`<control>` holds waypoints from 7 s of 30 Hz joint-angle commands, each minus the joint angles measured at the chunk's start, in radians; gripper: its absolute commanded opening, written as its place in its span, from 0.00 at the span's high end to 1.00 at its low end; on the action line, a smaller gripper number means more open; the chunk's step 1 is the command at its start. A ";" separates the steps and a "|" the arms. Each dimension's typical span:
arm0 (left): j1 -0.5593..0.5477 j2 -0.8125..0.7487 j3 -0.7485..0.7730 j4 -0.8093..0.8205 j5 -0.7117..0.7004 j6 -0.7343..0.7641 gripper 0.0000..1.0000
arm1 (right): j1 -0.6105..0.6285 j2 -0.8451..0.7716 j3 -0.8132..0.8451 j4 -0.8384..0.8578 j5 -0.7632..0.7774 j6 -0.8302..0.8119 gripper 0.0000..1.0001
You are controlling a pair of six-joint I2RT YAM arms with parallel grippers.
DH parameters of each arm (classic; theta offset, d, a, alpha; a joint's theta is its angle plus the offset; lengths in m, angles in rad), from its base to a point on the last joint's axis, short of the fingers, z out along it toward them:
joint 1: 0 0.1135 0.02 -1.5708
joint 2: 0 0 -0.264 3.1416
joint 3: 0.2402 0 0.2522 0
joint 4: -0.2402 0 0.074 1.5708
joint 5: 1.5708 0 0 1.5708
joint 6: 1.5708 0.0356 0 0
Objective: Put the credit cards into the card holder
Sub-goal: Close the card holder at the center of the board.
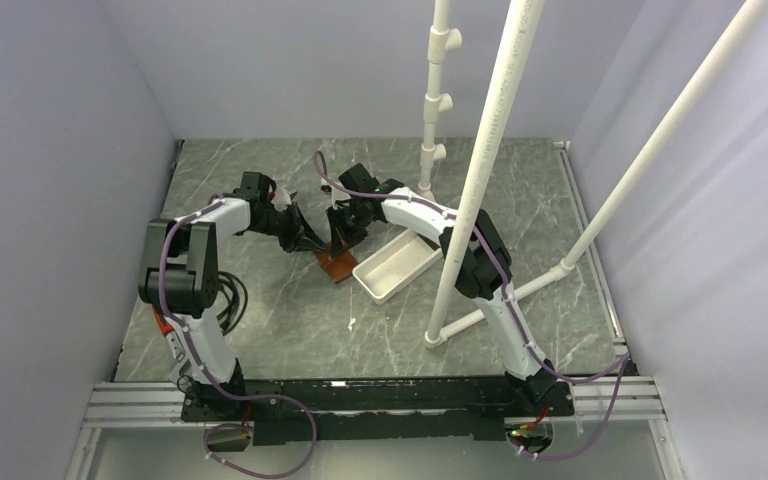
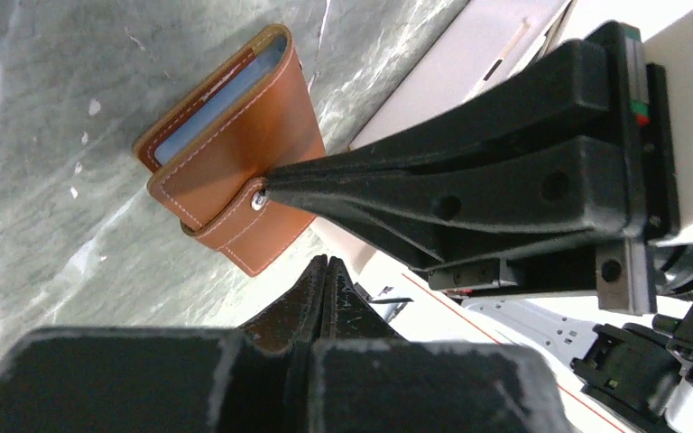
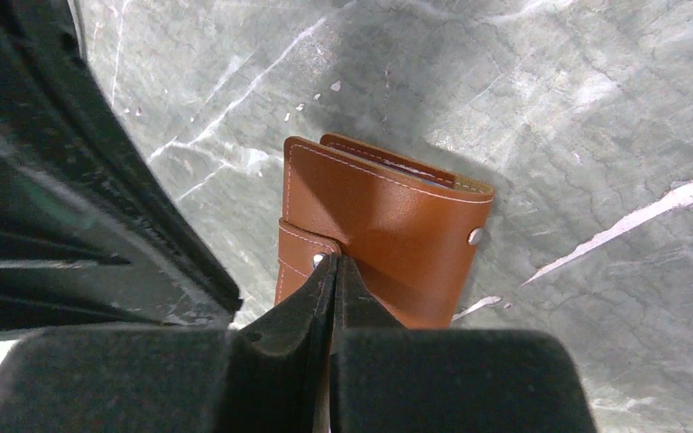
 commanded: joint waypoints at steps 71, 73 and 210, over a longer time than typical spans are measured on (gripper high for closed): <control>-0.020 0.266 0.142 -0.072 -0.098 0.115 1.00 | -0.057 -0.049 -0.030 -0.011 -0.014 0.060 1.00; -0.020 0.268 0.143 -0.072 -0.097 0.115 1.00 | -0.057 -0.053 -0.029 -0.012 -0.010 0.056 1.00; -0.012 0.297 0.146 -0.068 -0.070 0.134 1.00 | -0.052 0.002 -0.072 0.112 -0.256 0.091 0.79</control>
